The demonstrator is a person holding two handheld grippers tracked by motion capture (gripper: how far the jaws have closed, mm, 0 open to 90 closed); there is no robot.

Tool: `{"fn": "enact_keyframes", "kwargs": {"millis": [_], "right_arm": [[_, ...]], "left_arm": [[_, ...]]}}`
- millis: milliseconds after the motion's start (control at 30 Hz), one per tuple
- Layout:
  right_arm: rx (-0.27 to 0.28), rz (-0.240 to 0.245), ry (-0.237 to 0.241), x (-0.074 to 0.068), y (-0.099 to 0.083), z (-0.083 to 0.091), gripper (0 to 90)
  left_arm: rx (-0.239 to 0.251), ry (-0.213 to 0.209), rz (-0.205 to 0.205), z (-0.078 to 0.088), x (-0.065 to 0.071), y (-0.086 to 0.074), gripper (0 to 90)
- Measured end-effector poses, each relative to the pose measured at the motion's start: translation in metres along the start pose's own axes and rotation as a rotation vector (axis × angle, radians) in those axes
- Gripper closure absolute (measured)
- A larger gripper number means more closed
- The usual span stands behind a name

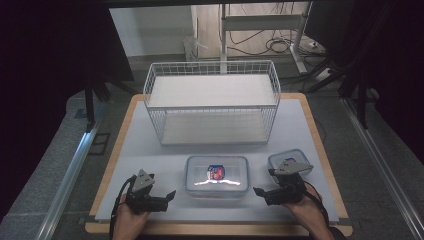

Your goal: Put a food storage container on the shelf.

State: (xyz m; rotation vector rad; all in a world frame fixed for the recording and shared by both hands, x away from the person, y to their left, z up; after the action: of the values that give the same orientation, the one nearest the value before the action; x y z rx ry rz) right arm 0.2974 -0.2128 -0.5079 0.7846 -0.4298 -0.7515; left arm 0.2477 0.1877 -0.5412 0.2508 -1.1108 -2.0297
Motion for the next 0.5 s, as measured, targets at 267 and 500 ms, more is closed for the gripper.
{"fn": "enact_keyframes", "kwargs": {"millis": [267,500], "right_arm": [[0.005,0.021,0.024,-0.003,0.009,0.003,10.8],[-0.028,-0.023,0.069,-0.007,0.023,0.000,4.3]], "left_arm": [[-0.030,-0.041,-0.025,0.000,0.007,0.018,2.1],[-0.006,-0.161,0.020,-0.004,0.006,0.044,3.0]]}}
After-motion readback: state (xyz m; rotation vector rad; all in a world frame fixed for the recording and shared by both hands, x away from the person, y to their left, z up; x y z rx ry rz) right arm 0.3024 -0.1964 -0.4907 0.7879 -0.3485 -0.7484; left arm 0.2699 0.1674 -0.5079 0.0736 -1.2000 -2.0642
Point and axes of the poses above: each handheld gripper's, and its own axes: z roughly backward along the jaws, y roughly out of its top, x roughly to its right, the point moved 3 cm from there along -z, roughly forward along the jaws, and after that the axes turned 12 degrees about -y, right-handed, at the moved point
